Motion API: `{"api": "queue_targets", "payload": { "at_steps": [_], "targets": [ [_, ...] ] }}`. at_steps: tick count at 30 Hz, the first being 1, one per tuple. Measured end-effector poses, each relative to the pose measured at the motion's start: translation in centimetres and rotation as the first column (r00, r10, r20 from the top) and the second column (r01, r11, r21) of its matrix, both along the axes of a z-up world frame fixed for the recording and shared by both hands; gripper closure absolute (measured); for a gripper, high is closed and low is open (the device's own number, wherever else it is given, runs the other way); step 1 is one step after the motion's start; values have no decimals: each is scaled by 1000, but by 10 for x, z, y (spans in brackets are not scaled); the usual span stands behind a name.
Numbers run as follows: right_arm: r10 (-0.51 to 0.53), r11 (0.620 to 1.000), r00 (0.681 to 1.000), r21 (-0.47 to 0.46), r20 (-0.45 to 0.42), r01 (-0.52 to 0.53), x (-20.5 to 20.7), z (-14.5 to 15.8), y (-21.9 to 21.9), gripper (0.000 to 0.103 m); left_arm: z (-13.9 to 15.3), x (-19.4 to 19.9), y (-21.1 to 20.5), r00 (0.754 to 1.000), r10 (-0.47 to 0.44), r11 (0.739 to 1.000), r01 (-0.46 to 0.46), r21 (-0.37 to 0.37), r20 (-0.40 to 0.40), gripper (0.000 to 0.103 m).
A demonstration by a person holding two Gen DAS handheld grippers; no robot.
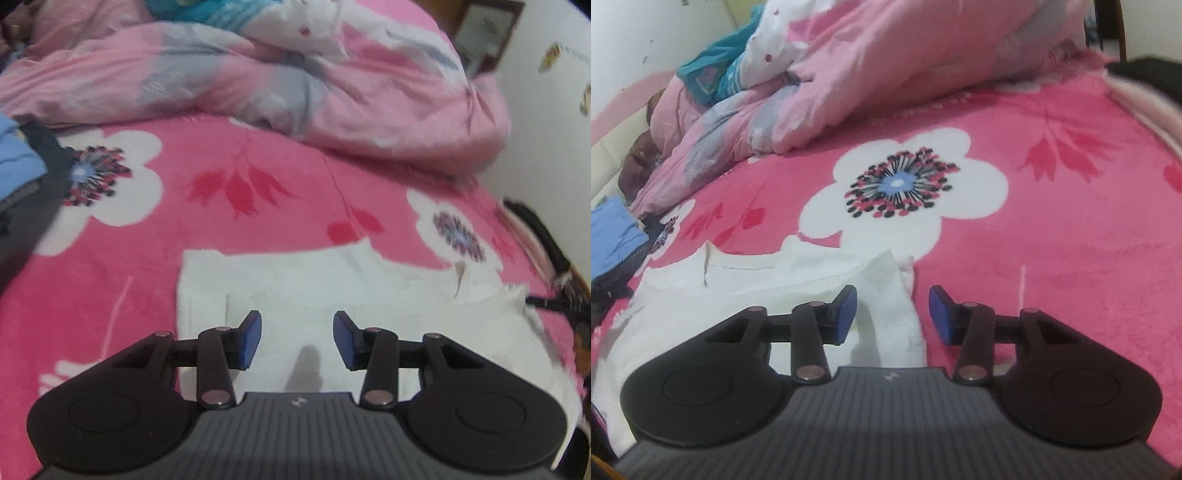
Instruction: Fold clothes
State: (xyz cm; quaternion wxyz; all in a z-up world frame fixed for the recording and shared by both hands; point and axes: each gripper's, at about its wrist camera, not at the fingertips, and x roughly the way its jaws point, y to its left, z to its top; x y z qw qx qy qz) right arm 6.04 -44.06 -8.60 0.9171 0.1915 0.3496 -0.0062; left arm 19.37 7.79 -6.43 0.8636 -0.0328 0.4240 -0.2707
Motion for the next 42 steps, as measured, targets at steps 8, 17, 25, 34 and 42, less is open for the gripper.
{"api": "queue_targets", "payload": {
  "at_steps": [8, 17, 25, 34, 42],
  "targets": [
    [-5, 999, 1000, 49, 10, 4, 1, 2, 0, 83, -7, 13, -10, 998, -59, 996, 60, 61, -16, 58],
    [7, 999, 1000, 50, 1, -7, 10, 5, 0, 82, -9, 21, -2, 999, -47, 993, 47, 111, 1, 50],
    [-11, 999, 1000, 46, -22, 12, 14, 2, 1, 82, -17, 28, 1, 1000, -28, 996, 29, 87, -14, 61],
    [-32, 999, 999, -28, 6, 32, 7, 8, 16, 100, -10, 16, -3, 998, 24, 994, -29, 102, 54, 93],
    [-72, 994, 990, -67, 124, 81, -15, 30, 32, 100, 23, -6, -1, 979, 65, 995, -77, 57, 195, 94]
  ]
}}
